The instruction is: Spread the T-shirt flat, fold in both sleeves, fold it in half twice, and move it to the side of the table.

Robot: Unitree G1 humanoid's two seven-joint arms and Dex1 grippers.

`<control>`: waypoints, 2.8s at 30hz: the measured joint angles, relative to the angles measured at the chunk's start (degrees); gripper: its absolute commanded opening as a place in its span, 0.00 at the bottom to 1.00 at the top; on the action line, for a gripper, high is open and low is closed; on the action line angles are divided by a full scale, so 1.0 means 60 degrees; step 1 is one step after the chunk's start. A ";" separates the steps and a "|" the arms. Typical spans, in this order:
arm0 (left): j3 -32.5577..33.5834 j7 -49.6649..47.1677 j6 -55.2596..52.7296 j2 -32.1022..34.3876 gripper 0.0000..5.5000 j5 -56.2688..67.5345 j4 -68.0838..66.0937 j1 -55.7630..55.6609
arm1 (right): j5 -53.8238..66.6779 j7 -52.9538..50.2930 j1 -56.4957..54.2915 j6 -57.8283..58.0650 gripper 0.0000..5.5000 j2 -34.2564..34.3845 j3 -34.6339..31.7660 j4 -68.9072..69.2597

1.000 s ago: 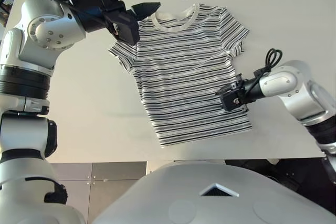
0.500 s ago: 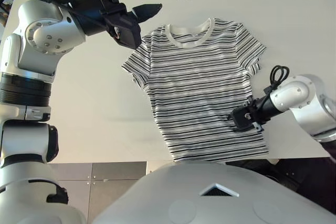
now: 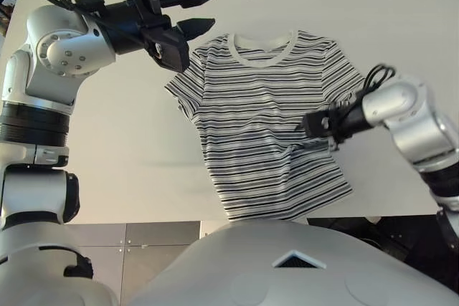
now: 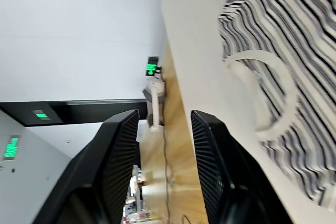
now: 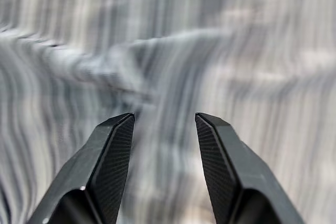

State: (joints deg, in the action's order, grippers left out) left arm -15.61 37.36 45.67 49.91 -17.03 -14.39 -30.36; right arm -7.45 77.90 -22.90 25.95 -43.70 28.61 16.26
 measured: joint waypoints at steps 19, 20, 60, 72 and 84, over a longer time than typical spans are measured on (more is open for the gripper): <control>-0.1552 0.0194 0.1842 0.1693 0.34 -0.5162 -0.2607 -0.0343 | 0.1122 0.1042 -0.1245 -0.0226 0.39 -0.1084 -0.0921 -0.0474; -0.1725 -0.0002 0.1846 0.1515 0.34 -0.5431 -0.2854 -0.0501 | 0.1201 0.1013 -0.1275 -0.0183 0.39 -0.1071 -0.0939 -0.0452; -0.3338 -0.2513 0.3000 0.1306 0.34 -0.5518 -0.5836 -0.2249 | 0.1926 0.0117 -0.1174 0.0317 0.39 -0.1064 -0.1012 0.0135; -0.4171 -0.3459 0.2535 0.1294 0.34 -0.7323 -0.6564 -0.2194 | 0.1932 0.0083 -0.1096 0.0308 0.39 -0.1080 -0.0936 0.0121; -0.4253 -0.4345 0.2413 0.0836 0.34 -0.7123 -0.6742 -0.2092 | 0.1934 0.0083 -0.1096 0.0302 0.39 -0.1077 -0.0891 0.0078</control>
State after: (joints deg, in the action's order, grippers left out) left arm -41.13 11.29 60.15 54.92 -59.77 -54.84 -42.91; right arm 4.15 78.39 -29.48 27.76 -50.16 23.26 16.73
